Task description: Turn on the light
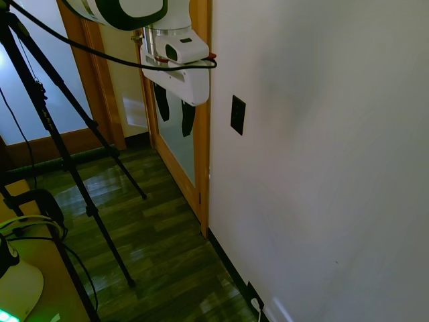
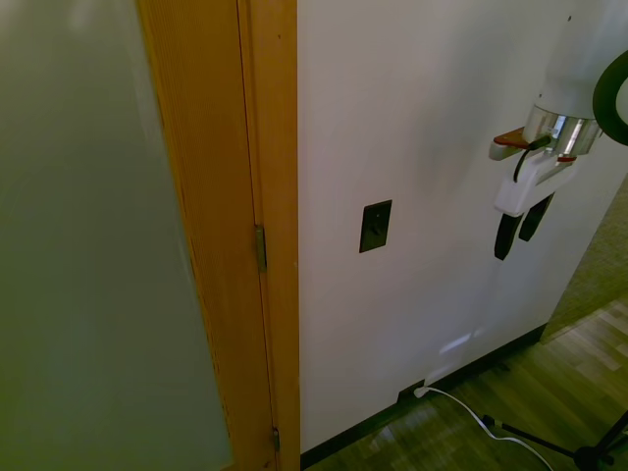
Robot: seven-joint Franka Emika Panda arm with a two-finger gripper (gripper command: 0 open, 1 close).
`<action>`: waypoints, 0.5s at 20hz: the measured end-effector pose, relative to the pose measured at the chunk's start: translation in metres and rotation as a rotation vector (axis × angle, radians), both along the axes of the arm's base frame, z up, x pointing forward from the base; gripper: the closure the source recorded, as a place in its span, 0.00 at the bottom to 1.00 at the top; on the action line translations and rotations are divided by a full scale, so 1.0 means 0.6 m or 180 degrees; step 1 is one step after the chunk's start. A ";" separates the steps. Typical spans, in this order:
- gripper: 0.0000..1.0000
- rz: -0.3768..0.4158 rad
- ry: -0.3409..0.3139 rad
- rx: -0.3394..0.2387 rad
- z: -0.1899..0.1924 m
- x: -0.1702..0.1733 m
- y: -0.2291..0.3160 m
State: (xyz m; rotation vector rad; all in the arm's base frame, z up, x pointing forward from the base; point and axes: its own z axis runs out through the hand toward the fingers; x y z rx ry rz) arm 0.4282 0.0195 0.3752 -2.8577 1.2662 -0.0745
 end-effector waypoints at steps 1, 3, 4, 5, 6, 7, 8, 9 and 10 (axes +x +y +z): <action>0.00 0.0000 0.0002 0.0000 -0.001 0.000 0.000; 0.00 -0.0004 -0.0033 0.0001 0.000 0.003 0.002; 0.00 0.0004 -0.0073 0.0001 0.002 0.008 0.007; 0.00 0.0011 -0.0119 0.0001 0.003 0.014 0.015; 0.00 0.0019 -0.0160 0.0003 0.004 0.023 0.025; 0.00 0.0021 -0.0205 0.0010 0.002 0.036 0.037; 0.00 0.0022 -0.0255 0.0023 0.001 0.051 0.048; 0.00 0.0015 -0.0308 0.0042 -0.004 0.068 0.059; 0.00 0.0007 -0.0366 0.0066 -0.009 0.086 0.068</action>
